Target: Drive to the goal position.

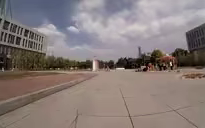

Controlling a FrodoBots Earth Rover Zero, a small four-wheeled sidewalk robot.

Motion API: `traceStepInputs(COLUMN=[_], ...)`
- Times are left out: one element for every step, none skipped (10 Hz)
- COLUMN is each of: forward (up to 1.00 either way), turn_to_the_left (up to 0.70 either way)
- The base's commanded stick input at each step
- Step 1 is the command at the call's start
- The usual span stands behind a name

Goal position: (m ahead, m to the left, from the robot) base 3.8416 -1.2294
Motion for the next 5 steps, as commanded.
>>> traceStepInputs(forward=[0.12,0.13,0.14,0.07,0.07], turn_to_the_left=[0.02,0.02,0.02,0.02,0.02])
